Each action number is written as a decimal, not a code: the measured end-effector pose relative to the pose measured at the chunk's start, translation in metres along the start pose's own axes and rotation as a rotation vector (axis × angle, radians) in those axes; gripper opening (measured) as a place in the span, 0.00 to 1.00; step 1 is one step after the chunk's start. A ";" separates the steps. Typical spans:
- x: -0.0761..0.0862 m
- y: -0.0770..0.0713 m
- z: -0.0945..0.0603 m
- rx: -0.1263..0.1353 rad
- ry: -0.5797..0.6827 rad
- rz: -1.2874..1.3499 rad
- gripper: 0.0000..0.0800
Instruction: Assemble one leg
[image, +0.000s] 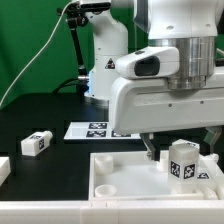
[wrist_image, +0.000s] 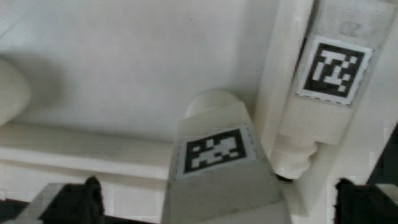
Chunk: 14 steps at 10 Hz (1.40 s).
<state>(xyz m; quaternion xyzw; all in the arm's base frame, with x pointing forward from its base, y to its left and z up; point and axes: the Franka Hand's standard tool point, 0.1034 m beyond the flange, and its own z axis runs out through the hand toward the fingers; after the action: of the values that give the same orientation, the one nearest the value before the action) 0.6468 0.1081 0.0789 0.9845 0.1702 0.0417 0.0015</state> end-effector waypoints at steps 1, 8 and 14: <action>0.000 0.001 0.000 -0.001 0.000 -0.020 0.80; 0.000 0.001 0.002 0.000 0.001 0.190 0.36; 0.004 -0.008 0.002 0.028 0.018 1.053 0.36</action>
Offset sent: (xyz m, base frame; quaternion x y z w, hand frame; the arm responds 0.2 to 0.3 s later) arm 0.0000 0.0000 0.0000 0.0000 0.0000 0.0000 1.0000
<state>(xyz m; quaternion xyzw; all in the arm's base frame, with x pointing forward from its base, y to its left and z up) 0.6478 0.1164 0.0773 0.9362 -0.3470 0.0430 -0.0341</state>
